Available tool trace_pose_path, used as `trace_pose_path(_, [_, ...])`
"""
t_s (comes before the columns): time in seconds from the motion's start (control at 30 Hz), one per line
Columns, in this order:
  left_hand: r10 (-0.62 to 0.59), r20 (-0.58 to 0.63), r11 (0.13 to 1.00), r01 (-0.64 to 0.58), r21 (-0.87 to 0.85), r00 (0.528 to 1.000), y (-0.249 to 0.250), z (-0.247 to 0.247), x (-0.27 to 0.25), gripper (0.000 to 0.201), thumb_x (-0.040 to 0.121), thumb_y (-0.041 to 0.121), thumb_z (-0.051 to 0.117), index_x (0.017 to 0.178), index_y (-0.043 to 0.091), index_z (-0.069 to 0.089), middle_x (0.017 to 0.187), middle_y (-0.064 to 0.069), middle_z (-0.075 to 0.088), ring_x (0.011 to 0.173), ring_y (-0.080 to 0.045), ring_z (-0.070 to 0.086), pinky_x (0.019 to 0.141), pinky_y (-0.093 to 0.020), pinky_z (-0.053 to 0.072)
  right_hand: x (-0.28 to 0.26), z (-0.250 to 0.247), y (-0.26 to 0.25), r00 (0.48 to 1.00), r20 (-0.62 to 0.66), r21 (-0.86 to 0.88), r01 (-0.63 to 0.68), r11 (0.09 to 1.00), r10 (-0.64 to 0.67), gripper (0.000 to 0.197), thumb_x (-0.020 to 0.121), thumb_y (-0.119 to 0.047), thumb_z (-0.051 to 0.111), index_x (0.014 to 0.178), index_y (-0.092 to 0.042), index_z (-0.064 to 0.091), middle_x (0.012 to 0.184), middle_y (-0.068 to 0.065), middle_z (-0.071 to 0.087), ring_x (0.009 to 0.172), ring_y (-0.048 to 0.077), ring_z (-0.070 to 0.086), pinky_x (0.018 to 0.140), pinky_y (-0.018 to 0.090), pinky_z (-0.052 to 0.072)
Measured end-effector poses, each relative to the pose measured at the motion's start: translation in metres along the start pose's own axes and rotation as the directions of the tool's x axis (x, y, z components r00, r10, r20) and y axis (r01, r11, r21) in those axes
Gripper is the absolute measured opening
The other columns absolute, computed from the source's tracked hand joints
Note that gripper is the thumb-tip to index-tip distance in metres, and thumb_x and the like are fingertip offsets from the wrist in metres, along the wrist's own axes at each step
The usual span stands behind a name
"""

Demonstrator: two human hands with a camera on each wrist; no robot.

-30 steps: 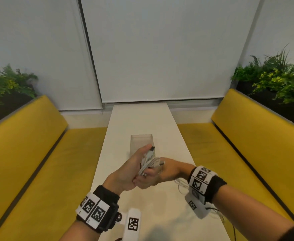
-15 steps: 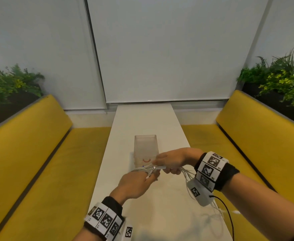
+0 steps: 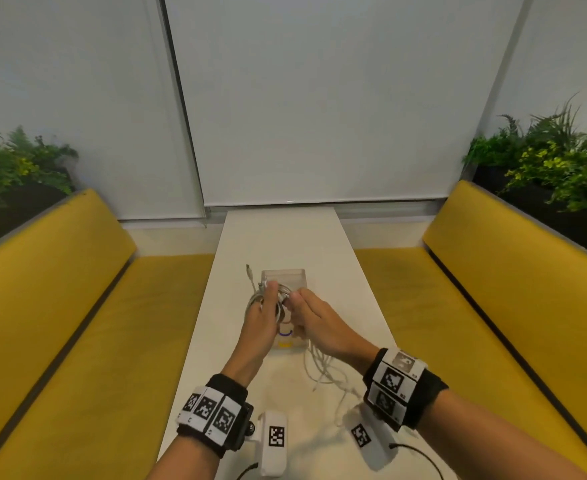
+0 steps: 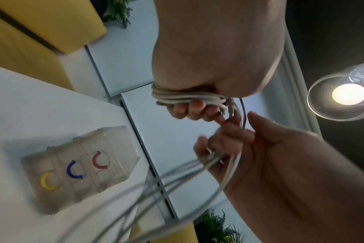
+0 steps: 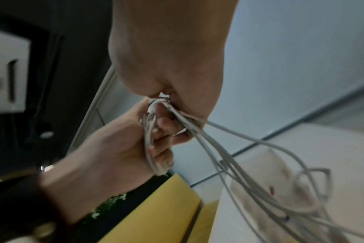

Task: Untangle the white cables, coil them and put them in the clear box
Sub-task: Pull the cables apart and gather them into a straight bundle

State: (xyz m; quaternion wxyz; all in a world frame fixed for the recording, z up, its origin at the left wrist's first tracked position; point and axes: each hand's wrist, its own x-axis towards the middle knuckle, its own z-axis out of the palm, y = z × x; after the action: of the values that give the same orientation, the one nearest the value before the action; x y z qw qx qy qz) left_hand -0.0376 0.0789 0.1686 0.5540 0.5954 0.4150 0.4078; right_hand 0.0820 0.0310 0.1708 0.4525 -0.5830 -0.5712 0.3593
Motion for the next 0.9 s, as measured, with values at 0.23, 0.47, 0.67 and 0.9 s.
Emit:
trace_pose_path(0.23, [-0.009,-0.054,0.973,-0.003,-0.231,0.998,0.0,0.008,0.004,0.05,0.103,0.05,0.04,0.099,0.012,0.073,0.08,-0.003,0.072,0.074,-0.011,0.07,0.062,-0.024,0.055,-0.01,0.034,0.002,0.989,-0.071,-0.053,0.127,0.991,-0.13,0.026,0.107,-0.032,0.03,0.111,-0.014,0.049,0.082,-0.009,0.055,0.066,0.003,0.053,0.064,0.019,0.046])
trace_pose_path(0.47, [-0.093,0.027,0.923,0.097,-0.373,0.995,0.007,0.004,0.0,0.041,0.099,0.048,0.05,0.097,0.016,0.074,0.081,0.002,0.076,0.078,-0.008,0.072,0.068,-0.024,0.055,-0.014,0.036,0.0,0.969,-0.07,-0.286,0.208,0.935,-0.237,0.043,0.107,-0.031,0.026,0.146,-0.012,0.027,0.118,0.006,0.064,0.097,0.018,0.065,0.086,0.034,0.056])
trace_pose_path(0.67, [-0.057,0.012,0.886,0.056,-0.46,0.998,0.023,-0.002,0.008,0.041,0.102,0.042,0.046,0.078,0.014,0.062,0.067,-0.002,0.061,0.067,-0.015,0.061,0.06,-0.024,0.05,-0.03,0.044,0.014,0.992,0.065,-0.029,0.107,0.994,-0.105,0.04,0.106,-0.027,0.033,0.089,0.004,0.05,0.067,0.008,0.054,0.059,0.016,0.053,0.074,0.053,0.054])
trace_pose_path(0.9, [0.149,0.418,0.692,0.207,-0.692,0.896,0.033,-0.015,0.005,0.05,0.102,0.046,0.038,0.065,0.012,0.045,0.035,0.005,0.032,0.028,-0.01,0.022,0.044,-0.031,0.01,-0.017,0.025,0.028,0.964,0.263,0.244,-0.094,0.965,0.027,0.07,0.084,-0.062,0.062,0.069,0.004,0.045,0.057,0.009,0.034,0.046,0.014,0.033,0.051,0.025,0.035])
